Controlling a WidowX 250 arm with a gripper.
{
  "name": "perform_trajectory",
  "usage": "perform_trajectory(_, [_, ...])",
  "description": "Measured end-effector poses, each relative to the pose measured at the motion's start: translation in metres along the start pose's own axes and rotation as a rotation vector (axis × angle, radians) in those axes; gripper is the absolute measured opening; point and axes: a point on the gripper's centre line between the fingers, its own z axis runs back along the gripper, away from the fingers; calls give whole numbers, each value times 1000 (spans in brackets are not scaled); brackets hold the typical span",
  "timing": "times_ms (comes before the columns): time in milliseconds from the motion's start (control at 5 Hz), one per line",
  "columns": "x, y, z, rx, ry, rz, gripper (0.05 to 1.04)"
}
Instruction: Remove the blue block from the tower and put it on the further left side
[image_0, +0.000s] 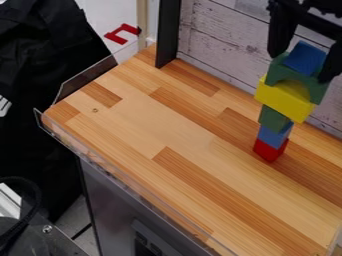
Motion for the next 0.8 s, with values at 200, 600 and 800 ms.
perform_trajectory(200, [2, 0, -1, -4, -4, 13, 699])
perform_trajectory(600, [4, 6, -2, -9, -8, 43, 485])
perform_trajectory(800, [2, 7, -1, -2, -11, 57, 485])
